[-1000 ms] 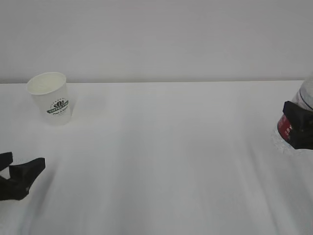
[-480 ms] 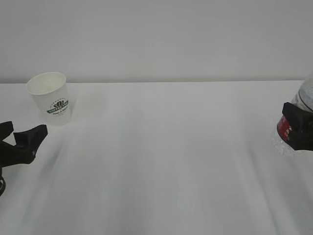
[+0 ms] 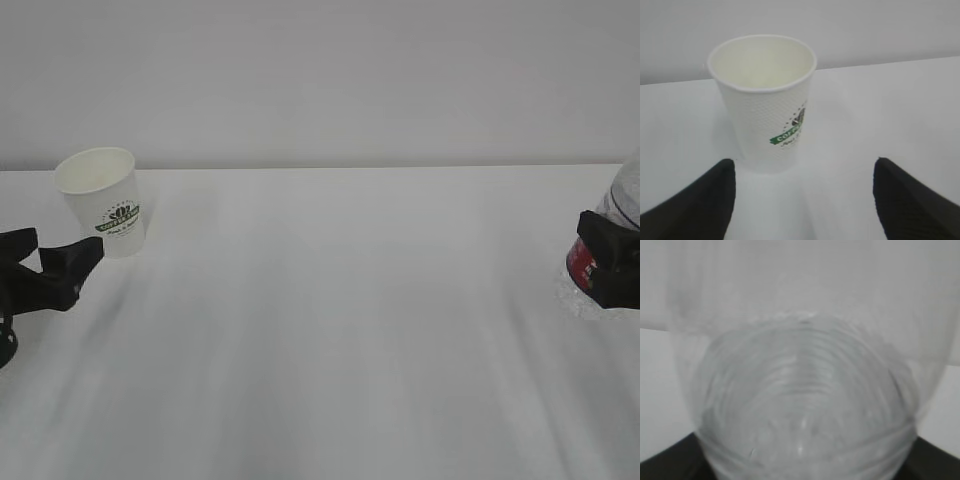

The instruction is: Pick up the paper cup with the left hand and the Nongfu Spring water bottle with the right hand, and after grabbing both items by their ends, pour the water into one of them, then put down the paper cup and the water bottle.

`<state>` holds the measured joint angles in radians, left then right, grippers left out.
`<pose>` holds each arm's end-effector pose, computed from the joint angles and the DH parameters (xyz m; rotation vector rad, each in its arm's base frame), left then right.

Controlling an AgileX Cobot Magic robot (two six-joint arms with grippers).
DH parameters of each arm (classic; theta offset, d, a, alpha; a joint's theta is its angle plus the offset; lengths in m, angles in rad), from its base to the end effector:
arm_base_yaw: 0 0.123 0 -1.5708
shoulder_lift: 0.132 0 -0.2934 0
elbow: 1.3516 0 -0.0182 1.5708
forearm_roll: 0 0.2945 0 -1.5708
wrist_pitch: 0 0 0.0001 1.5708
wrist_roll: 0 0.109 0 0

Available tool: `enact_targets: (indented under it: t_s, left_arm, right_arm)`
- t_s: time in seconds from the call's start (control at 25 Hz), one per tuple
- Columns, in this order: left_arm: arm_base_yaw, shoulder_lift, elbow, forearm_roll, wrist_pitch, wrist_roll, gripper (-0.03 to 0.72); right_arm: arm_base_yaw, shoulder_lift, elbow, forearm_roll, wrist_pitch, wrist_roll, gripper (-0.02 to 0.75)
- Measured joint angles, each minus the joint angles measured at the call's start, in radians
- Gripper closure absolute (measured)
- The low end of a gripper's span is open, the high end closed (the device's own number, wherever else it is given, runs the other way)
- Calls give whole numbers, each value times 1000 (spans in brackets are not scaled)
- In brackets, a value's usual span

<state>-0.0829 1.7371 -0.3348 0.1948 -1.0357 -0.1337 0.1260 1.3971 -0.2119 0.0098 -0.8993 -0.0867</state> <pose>0.2789 -0.0414 0.0925 0.1622 1.8540 -0.2361 0.2431 0.0299 0.1406 -0.1769 1.7607 0.0261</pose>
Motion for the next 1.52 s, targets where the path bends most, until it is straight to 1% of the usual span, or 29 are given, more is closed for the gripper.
enact_targets:
  t_s: [0.16,0.28,0.36,0.52,0.64,0.92,1.08,1.24,1.52]
  left_arm:
    - [73,4,-13,36,-7,-24,66]
    - [109,30,-17,72,-33,-52,73]
    - [118,63,-35,117,-40,-66,76]
    - [120,129,-53,175,-86,-77,87]
    - [120,146,-61,186,-98,-77,92]
    - [120,146,-67,157,-104,-77,96]
    - [120,146,-67,163,-104,-77,98]
    - [120,146,-67,168,-106,-77,118]
    - [120,146,-67,112,-106,-20,125]
  right_arm:
    - [0,0,0,0,0,0,262]
    - [0,0,0,0,0,0,262]
    - [0,0,0,0,0,0,262]
    - [0,0,0,0,0,0,262]
    - [0,0,0,0,0,0,262]
    - [0,0,0,0,0,0,262]
    - [0,0,0,0,0,0,262]
    - [0,0,0,0,0,0,263]
    - [0,0,0,0,0,0,263]
